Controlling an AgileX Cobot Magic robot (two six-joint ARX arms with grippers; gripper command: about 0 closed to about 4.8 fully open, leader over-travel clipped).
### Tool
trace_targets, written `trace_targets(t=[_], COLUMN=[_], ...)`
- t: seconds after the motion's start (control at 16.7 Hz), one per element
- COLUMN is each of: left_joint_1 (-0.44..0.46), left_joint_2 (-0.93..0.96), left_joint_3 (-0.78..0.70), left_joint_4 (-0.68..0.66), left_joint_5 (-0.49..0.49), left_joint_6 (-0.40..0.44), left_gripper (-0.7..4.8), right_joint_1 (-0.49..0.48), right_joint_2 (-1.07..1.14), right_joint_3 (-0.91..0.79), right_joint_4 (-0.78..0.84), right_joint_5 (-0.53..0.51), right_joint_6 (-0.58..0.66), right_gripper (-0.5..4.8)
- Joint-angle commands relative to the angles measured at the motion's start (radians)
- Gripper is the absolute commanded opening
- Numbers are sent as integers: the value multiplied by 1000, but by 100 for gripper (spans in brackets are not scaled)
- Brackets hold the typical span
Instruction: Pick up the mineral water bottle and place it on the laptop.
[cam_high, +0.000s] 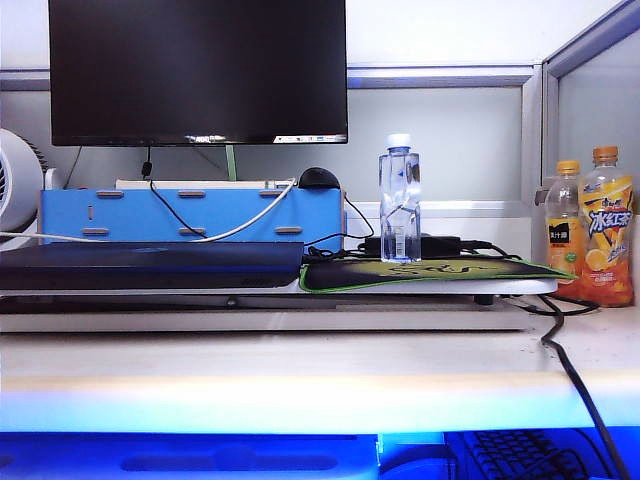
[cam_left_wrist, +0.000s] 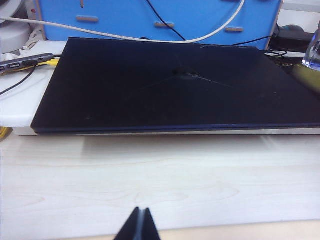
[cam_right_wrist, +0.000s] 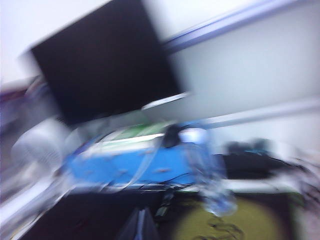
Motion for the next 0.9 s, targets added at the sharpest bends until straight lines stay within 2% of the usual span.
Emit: trace_targets(t=[0.06,0.12,0.18,0.24,0.3,0.36,0.42,0.6,0.66,0.78,0.9], left_joint_1=[0,0,0,0,0,0,0,1,1,1,1], left_joint_2=[-2,-2,-2,-2,-2,-2,-2,-2,-2,-2,-2], left_joint_3=[0,0,0,0,0,0,0,0,0,0,0], left_joint_4=[-6,-6,-6,-6,-6,-6,-6,-6,-6,-6,-6], left_joint_5=[5,4,5,6,4,5,5,4,4,5,5], left_joint_6=[1,1,1,2,2,1,2,2,1,2,2], left_gripper=[-2,-2,-2,-2,-2,-2,-2,-2,-2,-2,-2], right_joint_1=[0,0,0,1,1,2,2,84,160,230,240], right_joint_2=[247,310,348,393,441,467,486,505,522,568,678], right_joint_3=[165,197,215,227,229,229,230,263,269,270,281], right_joint_4=[19,46,57,73,83,76,48,-122,-110,-31,79], right_joint_5=[-297,-382,-416,-428,-431,-431,-417,-130,98,261,303], right_joint_6=[13,74,139,224,213,177,128,-285,-478,-538,-525], right_gripper=[13,13,12,13,43,236,479,479,479,479,479])
